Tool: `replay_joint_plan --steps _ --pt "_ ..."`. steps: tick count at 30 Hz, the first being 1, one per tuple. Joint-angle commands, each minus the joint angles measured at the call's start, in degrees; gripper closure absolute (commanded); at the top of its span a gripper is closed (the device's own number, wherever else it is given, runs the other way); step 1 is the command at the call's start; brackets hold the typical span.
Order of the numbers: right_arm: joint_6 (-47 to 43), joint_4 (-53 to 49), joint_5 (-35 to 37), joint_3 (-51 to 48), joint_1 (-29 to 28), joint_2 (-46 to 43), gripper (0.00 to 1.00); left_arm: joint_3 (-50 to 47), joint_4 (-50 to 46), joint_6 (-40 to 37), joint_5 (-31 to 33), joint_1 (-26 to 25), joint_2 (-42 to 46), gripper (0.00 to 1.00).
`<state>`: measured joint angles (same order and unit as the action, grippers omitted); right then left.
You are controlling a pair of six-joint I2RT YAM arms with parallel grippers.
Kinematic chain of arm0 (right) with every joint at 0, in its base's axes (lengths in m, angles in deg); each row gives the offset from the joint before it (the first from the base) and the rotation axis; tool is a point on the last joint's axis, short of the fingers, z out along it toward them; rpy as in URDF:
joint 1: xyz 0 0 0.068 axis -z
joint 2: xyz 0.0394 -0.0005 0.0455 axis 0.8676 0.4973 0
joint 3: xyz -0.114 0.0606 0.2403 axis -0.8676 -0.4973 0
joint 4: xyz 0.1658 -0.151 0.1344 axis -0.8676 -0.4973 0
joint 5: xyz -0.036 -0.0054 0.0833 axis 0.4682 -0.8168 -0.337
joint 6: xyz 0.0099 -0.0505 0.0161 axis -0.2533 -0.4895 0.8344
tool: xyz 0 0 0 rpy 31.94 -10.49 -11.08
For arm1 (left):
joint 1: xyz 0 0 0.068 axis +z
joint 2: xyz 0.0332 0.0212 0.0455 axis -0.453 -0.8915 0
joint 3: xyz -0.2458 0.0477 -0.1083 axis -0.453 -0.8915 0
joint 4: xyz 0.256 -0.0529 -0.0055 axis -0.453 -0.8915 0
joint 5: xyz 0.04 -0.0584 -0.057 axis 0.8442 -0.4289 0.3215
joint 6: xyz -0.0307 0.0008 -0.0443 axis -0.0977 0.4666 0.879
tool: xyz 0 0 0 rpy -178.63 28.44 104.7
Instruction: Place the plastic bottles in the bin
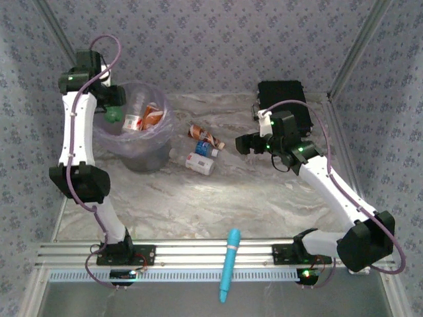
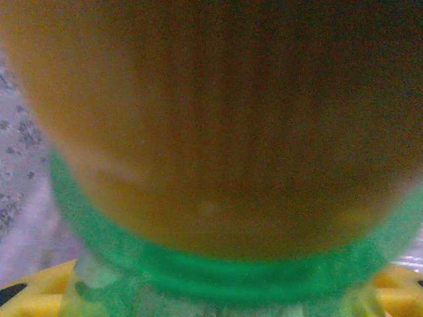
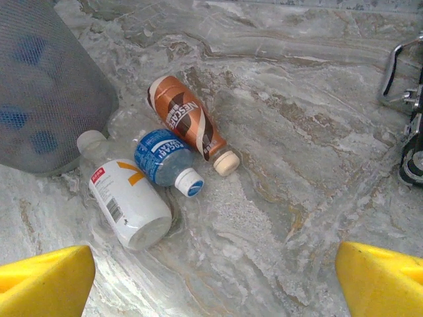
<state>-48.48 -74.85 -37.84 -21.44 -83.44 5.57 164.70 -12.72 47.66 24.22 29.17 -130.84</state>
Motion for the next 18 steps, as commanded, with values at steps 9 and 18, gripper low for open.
replay_joint_plan --steps 9,18 --pt "-0.3 -0.7 -1.7 -0.9 0.8 -0.6 0.05 -1.1 -1.7 -1.9 -1.2 -0.8 1.4 0.22" --pt "-0.2 -1.5 -2.1 0.4 0.2 1.9 0.05 1.5 -1.3 0.9 -2.1 -0.7 1.3 0.37"
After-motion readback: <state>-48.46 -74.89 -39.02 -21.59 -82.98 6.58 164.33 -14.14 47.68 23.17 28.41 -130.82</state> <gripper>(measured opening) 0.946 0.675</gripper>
